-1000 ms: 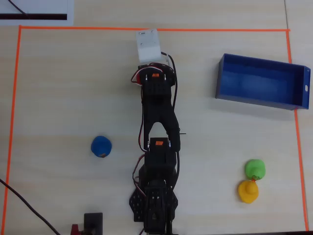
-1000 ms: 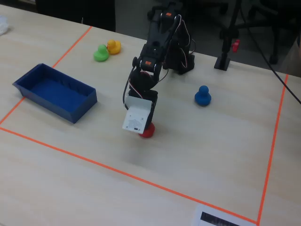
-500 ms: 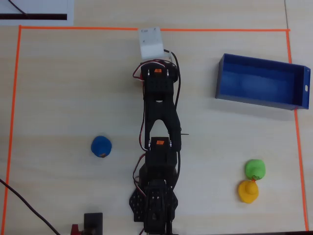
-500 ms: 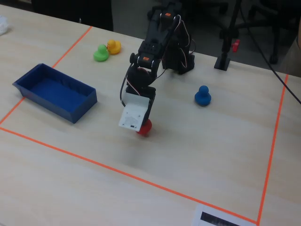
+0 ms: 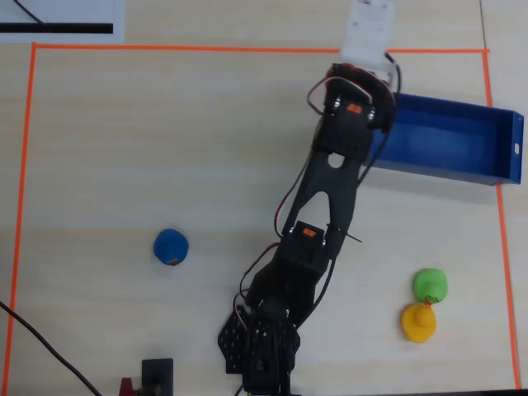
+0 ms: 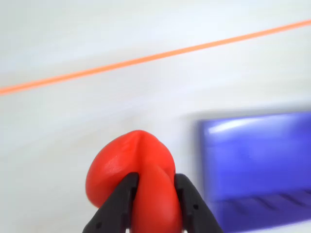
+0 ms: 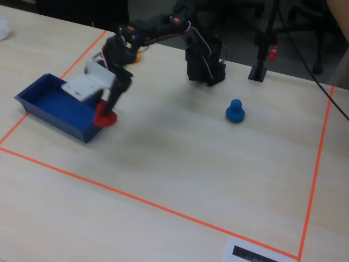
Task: Grasp red duck and put it into box.
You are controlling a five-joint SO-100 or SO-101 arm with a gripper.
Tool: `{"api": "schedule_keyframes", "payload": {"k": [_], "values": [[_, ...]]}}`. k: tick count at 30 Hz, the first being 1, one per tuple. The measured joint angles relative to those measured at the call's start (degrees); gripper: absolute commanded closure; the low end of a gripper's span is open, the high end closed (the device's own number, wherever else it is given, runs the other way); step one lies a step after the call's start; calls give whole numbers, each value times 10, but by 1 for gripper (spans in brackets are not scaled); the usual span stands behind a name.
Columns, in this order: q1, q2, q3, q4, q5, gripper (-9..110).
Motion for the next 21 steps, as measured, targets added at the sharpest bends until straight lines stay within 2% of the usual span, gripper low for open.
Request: {"api": "schedule_keyframes", "payload": {"k": [8, 15, 16, 18, 21], "values": [[156, -117, -94, -18, -15, 101], [197, -212, -133, -61, -17, 101], [198, -220, -133, -69, -17, 100], [202, -231, -133, -78, -17, 90], [207, -237, -133, -81, -17, 84]]}}
